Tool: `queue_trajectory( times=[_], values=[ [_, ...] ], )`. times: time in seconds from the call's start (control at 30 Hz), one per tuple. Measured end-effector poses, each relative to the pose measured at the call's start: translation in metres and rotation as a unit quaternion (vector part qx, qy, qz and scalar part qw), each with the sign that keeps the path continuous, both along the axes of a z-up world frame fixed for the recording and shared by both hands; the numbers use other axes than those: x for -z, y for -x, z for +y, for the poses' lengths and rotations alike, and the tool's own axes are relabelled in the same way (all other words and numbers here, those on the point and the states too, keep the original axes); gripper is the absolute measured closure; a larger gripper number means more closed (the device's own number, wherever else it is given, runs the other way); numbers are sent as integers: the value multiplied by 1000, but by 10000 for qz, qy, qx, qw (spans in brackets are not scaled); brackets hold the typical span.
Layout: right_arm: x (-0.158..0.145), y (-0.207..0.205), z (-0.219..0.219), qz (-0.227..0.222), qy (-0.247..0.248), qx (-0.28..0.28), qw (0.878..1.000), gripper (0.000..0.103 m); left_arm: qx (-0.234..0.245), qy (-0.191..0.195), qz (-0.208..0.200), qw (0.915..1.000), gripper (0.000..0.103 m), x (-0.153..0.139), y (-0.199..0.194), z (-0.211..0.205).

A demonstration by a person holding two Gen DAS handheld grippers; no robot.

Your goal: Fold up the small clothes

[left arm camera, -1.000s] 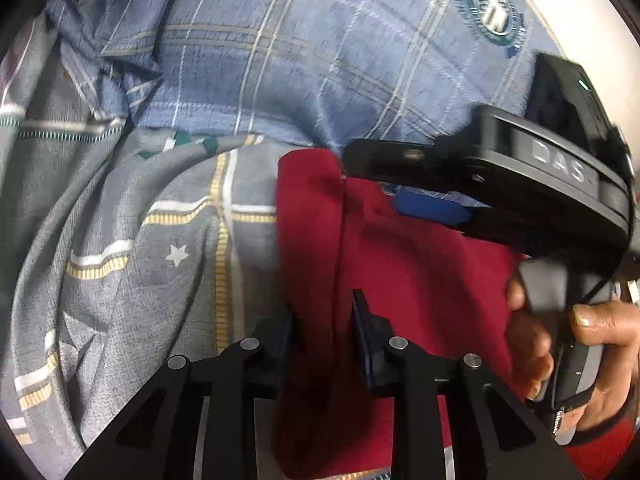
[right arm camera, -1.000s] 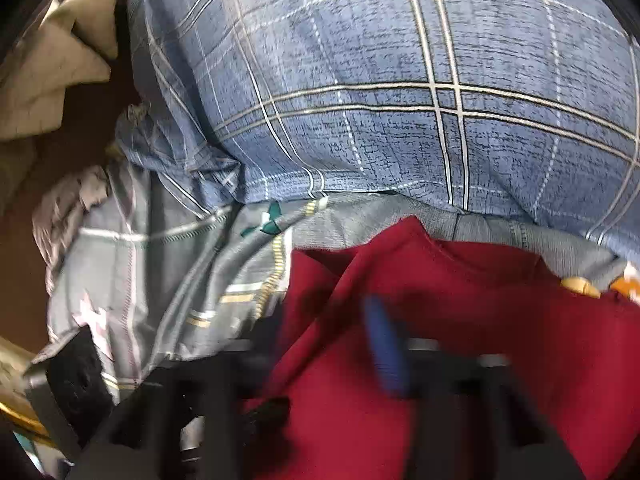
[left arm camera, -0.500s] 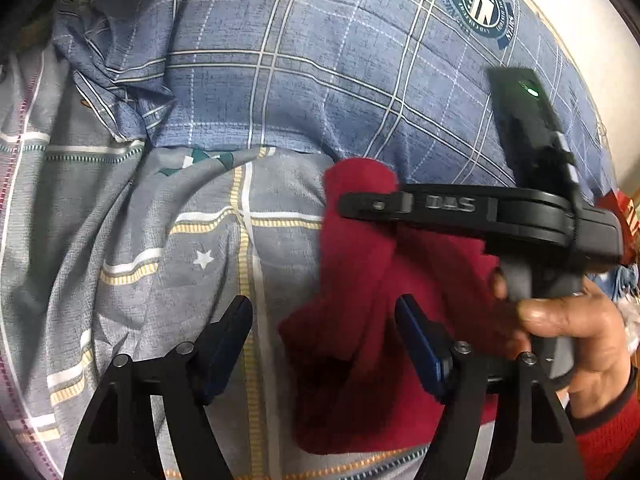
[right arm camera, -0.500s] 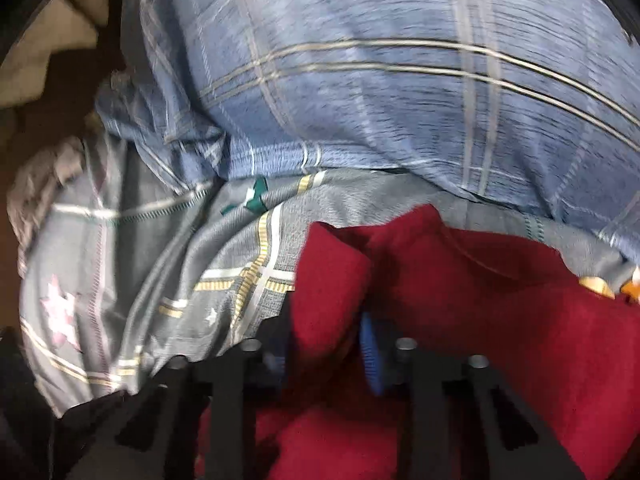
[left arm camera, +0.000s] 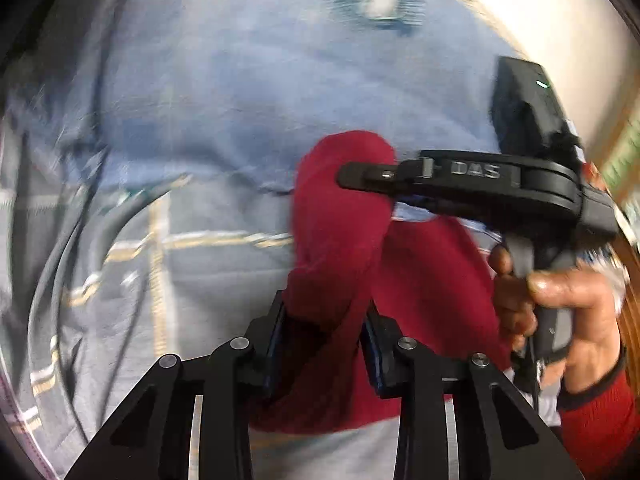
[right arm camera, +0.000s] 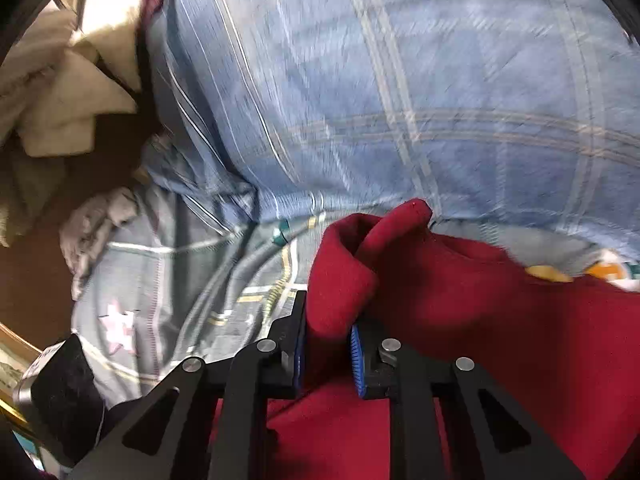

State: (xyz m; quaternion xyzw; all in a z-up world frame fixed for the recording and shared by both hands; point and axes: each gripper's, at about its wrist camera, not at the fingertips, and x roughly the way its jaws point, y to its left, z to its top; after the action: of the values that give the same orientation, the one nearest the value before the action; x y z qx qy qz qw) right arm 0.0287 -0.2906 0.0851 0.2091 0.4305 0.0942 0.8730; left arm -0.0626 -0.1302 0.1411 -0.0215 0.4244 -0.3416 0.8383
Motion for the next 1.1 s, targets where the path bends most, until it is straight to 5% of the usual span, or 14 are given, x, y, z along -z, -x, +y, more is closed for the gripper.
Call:
queue_trajectory(
  times=[0.13, 0.3, 0.5, 0.6, 0.67, 0.73, 0.8, 0.9, 1.03, 1.1],
  values=[
    [-35, 36, -30, -244, 230, 157, 9993, 86, 630, 9, -154, 9979, 71, -21, 34, -57],
    [-49, 94, -104, -247, 396, 845, 9953, 87, 1323, 138, 117, 9911, 74, -16, 60, -142],
    [-10, 137, -184, 184, 426, 1907, 9805, 91, 1444, -144, 1026, 9841, 81, 51, 64, -215],
    [18, 139, -195, 560, 484, 2041, 9761, 90, 1495, -78, 900, 9846, 76, 41, 64, -204],
    [18, 146, -193, 557, 471, 2084, 9753, 80, 1646, -89, 881, 9824, 57, 28, 65, -187],
    [8, 158, -193, 468, 387, 2244, 9726, 63, 1677, 88, 588, 9841, 36, 6, 73, -154],
    [-4, 175, -191, 270, 211, 2325, 9720, 43, 1497, 2, 235, 9885, 32, -3, 77, -126],
    [-17, 199, -175, -12, 99, 2190, 9757, 39, 999, -344, 8, 9944, 32, 1, 76, -93],
    [-9, 206, -144, 65, 93, 1785, 9839, 40, 611, -526, 392, 9960, 32, 29, 62, -78],
    [4, 200, -126, 261, 523, 1659, 9844, 53, 500, -871, 486, 9938, 34, 47, 65, -79]
  ],
)
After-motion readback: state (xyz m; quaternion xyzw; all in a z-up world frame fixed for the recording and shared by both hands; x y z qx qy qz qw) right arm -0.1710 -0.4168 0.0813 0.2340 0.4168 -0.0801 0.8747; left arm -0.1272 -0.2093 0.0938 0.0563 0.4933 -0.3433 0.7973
